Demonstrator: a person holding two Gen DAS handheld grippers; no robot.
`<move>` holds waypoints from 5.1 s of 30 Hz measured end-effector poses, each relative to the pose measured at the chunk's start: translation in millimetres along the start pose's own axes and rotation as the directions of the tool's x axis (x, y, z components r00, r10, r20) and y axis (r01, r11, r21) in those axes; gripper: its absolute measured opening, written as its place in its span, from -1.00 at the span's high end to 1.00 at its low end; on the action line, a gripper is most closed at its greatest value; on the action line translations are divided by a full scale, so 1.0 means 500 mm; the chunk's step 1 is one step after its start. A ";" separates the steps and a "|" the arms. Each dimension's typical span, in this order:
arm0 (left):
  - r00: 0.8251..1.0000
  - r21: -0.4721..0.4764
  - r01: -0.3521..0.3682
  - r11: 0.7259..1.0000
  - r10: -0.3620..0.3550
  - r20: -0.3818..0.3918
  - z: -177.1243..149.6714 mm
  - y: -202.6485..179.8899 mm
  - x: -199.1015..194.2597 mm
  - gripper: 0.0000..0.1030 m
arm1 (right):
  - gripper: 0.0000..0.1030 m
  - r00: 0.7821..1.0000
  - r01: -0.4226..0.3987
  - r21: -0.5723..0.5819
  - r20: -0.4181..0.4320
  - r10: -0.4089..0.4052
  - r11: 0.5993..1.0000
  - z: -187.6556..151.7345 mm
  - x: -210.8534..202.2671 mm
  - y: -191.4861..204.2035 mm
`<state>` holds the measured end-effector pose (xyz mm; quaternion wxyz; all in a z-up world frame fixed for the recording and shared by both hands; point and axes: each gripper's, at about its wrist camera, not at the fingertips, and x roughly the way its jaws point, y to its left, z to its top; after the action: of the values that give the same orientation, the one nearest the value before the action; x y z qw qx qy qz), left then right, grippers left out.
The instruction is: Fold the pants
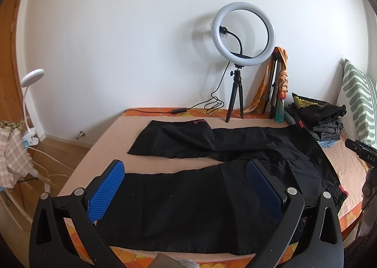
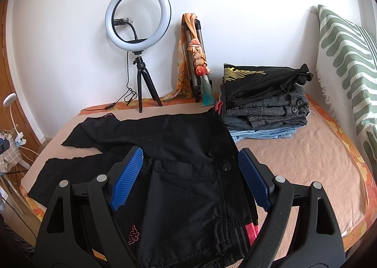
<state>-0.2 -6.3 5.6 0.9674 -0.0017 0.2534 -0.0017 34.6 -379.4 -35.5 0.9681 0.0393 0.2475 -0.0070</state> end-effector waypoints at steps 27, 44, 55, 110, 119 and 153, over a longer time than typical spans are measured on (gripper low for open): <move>1.000 0.002 -0.003 1.000 0.003 -0.001 0.003 -0.002 -0.003 -0.99 | -0.67 1.000 -0.006 0.010 -0.001 0.006 1.000 0.002 0.004 -0.003; 0.993 -0.092 0.104 0.990 -0.108 -0.046 0.022 0.051 0.056 -0.99 | -0.67 1.000 -0.028 0.061 -0.003 0.028 0.998 0.026 0.034 -0.005; 0.983 -0.173 0.086 0.981 -0.112 -0.148 0.054 0.132 0.171 -0.85 | -0.67 0.995 -0.093 0.060 -0.030 0.094 0.994 0.080 0.090 -0.006; 0.817 -0.106 -0.012 0.994 -0.051 -0.575 0.157 0.280 0.939 -0.53 | -0.67 0.715 -0.545 -0.372 -0.675 0.184 0.751 0.158 0.845 0.216; 0.849 -0.078 0.032 0.996 -0.068 -0.524 0.165 0.268 0.932 0.28 | -0.57 0.714 -0.540 -0.370 -0.676 0.179 0.756 0.152 0.836 0.213; 0.870 -0.068 0.069 0.995 -0.093 -0.484 0.152 0.255 0.924 0.49 | 0.81 0.747 -0.545 -0.467 -0.648 0.150 0.697 0.115 0.728 0.273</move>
<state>440.2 119.4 -155.0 0.8712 -0.0354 0.4882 -0.0365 385.8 -245.9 -150.1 0.7863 -0.2384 0.4958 0.2811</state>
